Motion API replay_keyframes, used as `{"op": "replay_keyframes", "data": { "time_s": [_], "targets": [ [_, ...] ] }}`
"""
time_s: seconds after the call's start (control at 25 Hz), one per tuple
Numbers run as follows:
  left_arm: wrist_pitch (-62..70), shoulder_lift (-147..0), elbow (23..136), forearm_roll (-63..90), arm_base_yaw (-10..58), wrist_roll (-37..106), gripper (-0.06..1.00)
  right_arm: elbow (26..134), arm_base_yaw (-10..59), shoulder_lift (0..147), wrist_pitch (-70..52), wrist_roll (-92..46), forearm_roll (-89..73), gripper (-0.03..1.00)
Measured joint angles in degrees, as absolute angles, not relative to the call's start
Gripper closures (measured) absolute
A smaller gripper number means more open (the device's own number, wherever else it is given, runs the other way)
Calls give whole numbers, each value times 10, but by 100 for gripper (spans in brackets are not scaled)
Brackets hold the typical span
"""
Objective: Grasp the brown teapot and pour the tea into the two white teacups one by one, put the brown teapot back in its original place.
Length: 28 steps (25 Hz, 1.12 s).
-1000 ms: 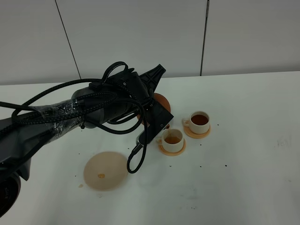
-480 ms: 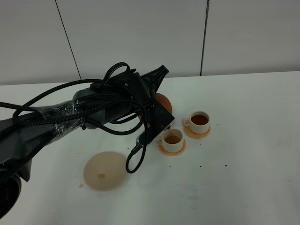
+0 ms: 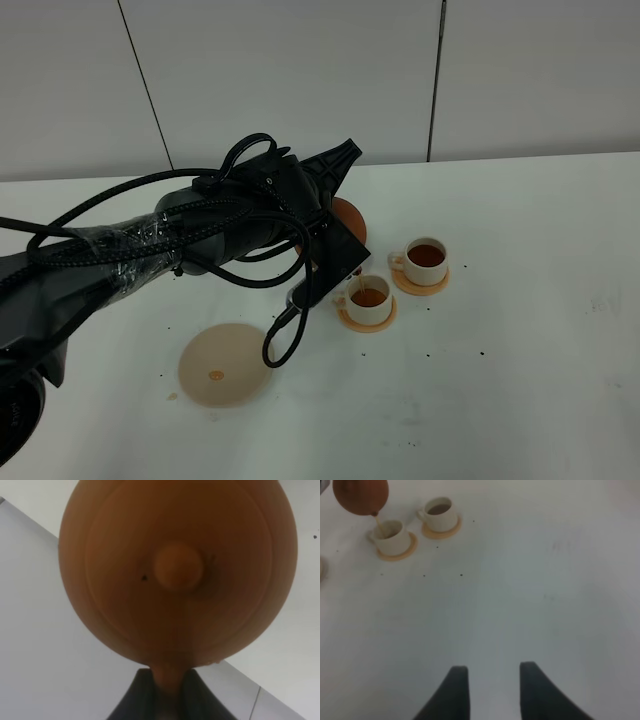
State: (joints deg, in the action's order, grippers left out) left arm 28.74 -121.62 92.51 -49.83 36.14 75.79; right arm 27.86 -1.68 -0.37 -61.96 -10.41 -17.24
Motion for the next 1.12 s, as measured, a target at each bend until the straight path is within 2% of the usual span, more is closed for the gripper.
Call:
{"op": "replay_keyframes", "data": {
  "time_s": [1.12],
  "targets": [
    [267,-1216,925,-501,361,808,77,279,-17,-4,-620,-104,-172,72]
  ]
}}
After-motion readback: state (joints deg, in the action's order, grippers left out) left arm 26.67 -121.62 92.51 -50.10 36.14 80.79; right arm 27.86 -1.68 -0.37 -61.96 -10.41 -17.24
